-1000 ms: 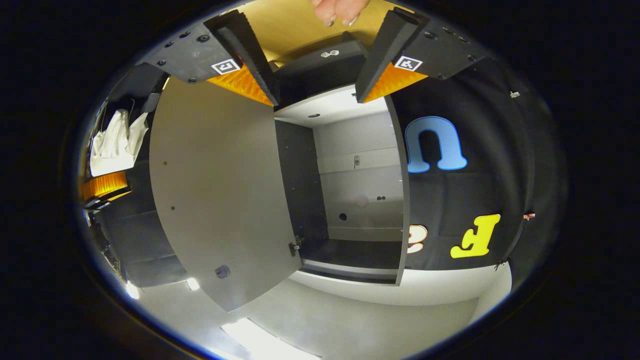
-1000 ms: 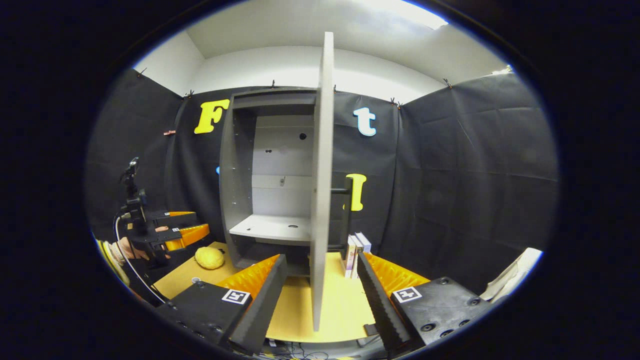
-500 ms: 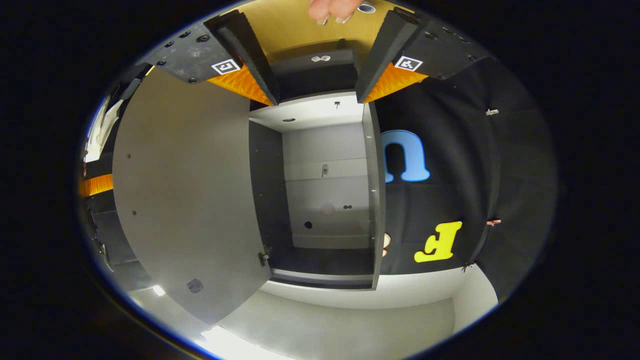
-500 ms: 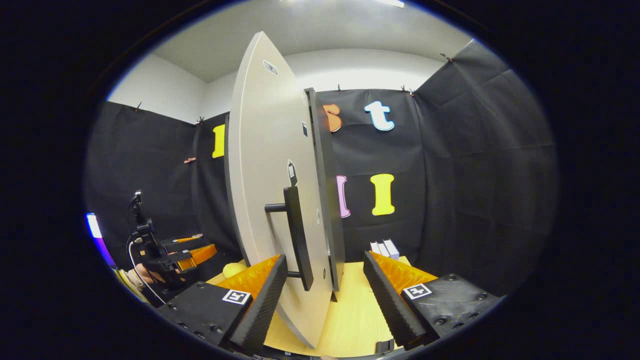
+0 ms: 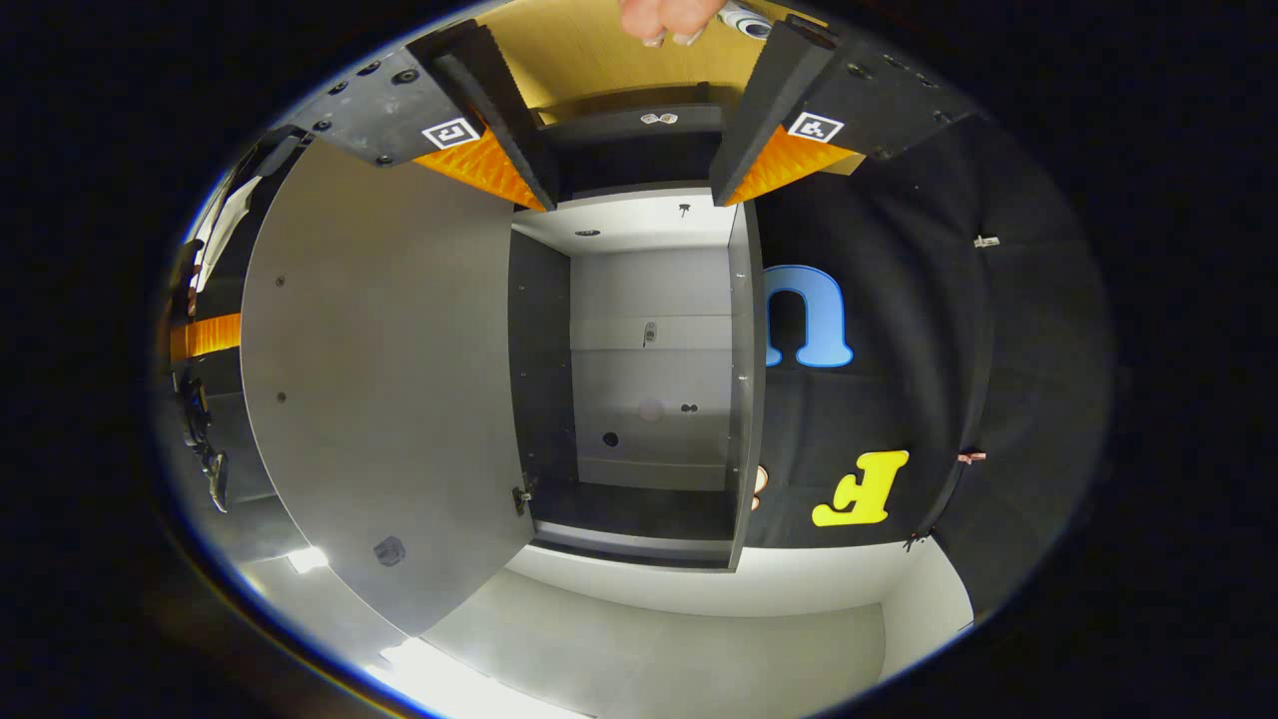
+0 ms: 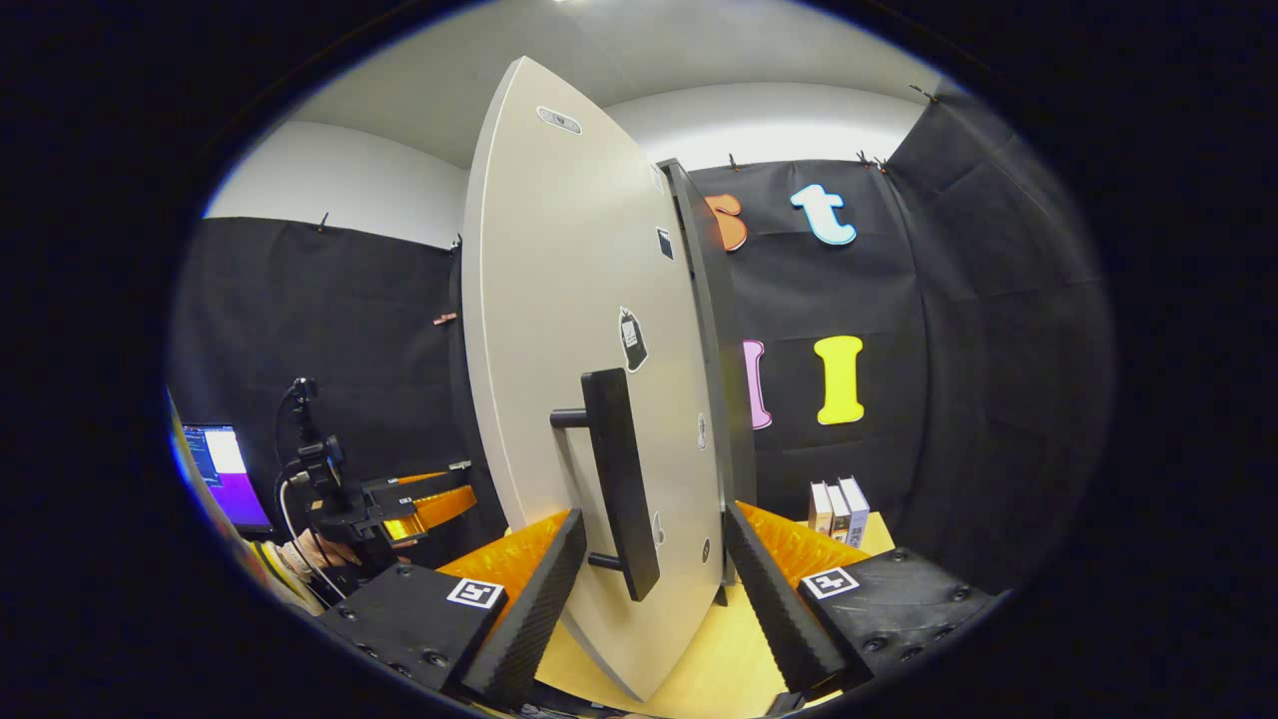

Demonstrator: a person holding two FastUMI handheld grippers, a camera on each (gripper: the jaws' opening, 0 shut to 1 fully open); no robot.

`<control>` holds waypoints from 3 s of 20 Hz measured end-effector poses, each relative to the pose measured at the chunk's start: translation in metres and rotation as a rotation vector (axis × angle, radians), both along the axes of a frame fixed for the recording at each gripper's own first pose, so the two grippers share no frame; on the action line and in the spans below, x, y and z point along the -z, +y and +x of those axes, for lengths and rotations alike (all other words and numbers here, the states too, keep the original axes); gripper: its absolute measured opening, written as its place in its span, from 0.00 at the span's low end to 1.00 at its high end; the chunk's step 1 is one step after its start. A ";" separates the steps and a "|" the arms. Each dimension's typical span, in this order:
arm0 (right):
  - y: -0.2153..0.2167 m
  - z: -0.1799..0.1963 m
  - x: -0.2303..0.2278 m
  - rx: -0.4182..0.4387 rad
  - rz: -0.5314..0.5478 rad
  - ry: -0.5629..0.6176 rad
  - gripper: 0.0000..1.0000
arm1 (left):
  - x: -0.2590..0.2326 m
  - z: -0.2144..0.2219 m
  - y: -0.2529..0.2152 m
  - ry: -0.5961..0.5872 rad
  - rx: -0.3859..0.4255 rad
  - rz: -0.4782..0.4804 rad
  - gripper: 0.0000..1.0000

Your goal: Open the cabinet door with the right hand, grasp the bottle in the cabinet with the left hand and place it on the coaster, then close the cabinet door with the right hand.

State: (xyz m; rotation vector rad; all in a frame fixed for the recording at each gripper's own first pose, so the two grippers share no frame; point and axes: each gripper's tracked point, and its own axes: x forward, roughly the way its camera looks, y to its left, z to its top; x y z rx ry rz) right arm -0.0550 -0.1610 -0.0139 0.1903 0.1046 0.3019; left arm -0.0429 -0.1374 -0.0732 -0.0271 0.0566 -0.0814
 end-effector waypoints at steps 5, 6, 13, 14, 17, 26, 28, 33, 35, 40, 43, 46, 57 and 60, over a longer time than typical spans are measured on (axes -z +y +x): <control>0.049 0.007 0.003 -0.021 -0.037 0.004 0.93 | 0.003 0.005 0.014 -0.004 0.037 -0.008 0.96; 0.060 0.010 0.003 -0.021 -0.043 0.008 0.93 | 0.003 0.007 0.021 -0.006 0.042 -0.002 0.96; 0.153 0.049 0.017 0.003 -0.046 0.010 0.93 | 0.011 0.030 0.096 -0.013 0.088 0.028 0.96; 0.167 0.058 0.020 0.001 -0.027 0.018 0.93 | 0.011 0.034 0.108 -0.015 0.092 0.033 0.96; 0.201 0.083 0.024 0.004 0.006 0.013 0.93 | 0.014 0.039 0.136 -0.013 0.113 0.055 0.96; 0.226 0.100 0.033 0.092 -0.083 0.009 0.98 | 0.013 0.030 0.135 -0.014 0.237 0.039 0.96; 0.212 0.098 0.032 0.134 -0.090 0.009 0.98 | 0.009 0.029 0.122 -0.017 0.253 0.027 0.99; 0.169 0.101 0.028 0.204 -0.104 -0.005 0.98 | -0.004 0.028 0.098 -0.015 0.212 0.004 0.95; 0.154 0.104 0.025 0.211 -0.086 -0.015 0.98 | -0.009 0.024 0.085 -0.021 0.190 -0.003 0.96; 0.122 0.114 0.021 0.212 -0.103 -0.059 0.98 | -0.018 0.027 0.066 -0.028 0.087 0.026 0.96; 0.112 0.116 0.013 0.205 -0.155 -0.140 0.98 | -0.020 0.029 0.053 -0.023 0.033 0.050 0.96; 0.111 0.116 0.016 0.191 -0.247 -0.192 0.98 | -0.024 0.032 0.035 -0.033 0.003 0.048 0.96; 0.121 0.110 0.015 0.150 -0.272 -0.233 0.97 | -0.029 0.032 0.014 -0.028 -0.039 0.049 0.96; 0.117 0.111 0.013 0.174 -0.261 -0.231 0.97 | -0.031 0.034 0.020 -0.031 -0.058 0.041 0.96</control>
